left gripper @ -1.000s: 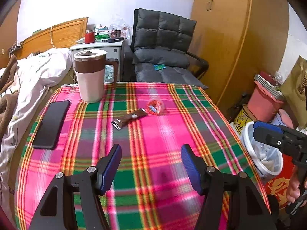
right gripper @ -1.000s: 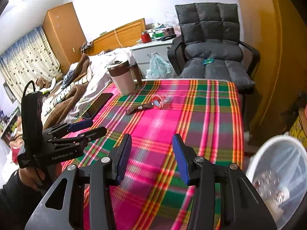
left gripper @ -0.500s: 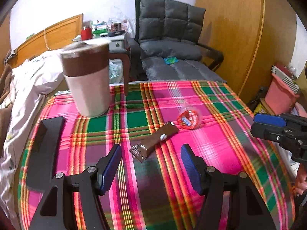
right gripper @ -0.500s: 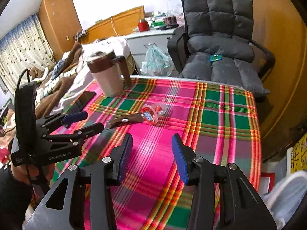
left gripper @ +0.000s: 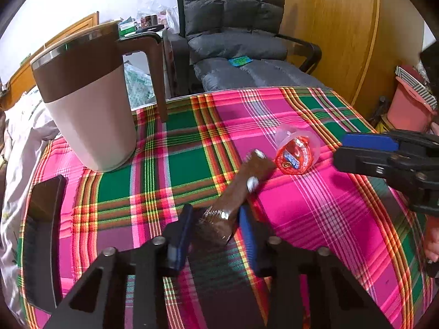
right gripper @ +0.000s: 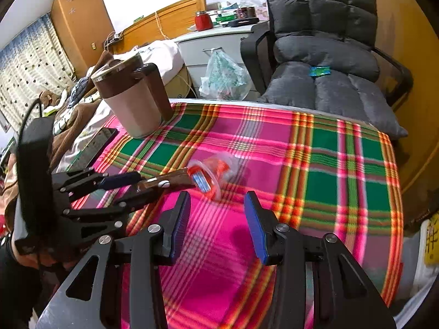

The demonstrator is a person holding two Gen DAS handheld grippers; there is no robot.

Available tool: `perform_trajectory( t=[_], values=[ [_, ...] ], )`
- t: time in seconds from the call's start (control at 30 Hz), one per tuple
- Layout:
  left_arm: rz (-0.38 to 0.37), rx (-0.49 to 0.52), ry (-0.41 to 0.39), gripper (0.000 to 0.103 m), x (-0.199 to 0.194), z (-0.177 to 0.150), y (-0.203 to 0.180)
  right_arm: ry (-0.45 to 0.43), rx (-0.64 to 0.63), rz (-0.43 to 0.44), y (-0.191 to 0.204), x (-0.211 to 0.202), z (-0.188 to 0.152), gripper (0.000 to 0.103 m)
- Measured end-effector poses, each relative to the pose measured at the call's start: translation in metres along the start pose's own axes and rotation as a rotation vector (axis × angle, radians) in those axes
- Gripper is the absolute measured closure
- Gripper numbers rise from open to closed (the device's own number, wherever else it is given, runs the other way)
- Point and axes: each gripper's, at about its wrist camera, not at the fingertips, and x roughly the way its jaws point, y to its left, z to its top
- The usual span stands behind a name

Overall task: Collect trash
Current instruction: 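Grasp the brown wrapper strip with the left tool while the right tool grasps the red-lidded cup, then carry the wrapper strip and red-lidded cup over the white bin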

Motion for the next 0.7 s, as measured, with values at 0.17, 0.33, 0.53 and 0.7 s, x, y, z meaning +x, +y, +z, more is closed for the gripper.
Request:
perform_trajectory(
  t=[0.17,0.33,0.53,0.7],
  values=[
    [-0.003,-0.023,0.007,0.082,-0.004,-0.004,0.003,0.017,-0.012,-0.001,-0.001,0.016,0.009,0.073],
    [-0.030,-0.063,0.008,0.092,-0.010,-0.005,0.011,0.023,-0.005,-0.006,-0.001,0.021,0.009,0.095],
    [-0.047,-0.099,0.006,0.093,-0.017,-0.009,0.014,0.009,0.017,0.000,-0.003,0.011,0.004,0.095],
    [-0.057,-0.119,-0.005,0.093,-0.034,-0.017,0.006,-0.015,0.027,0.009,-0.001,-0.011,-0.004,0.095]
  ],
)
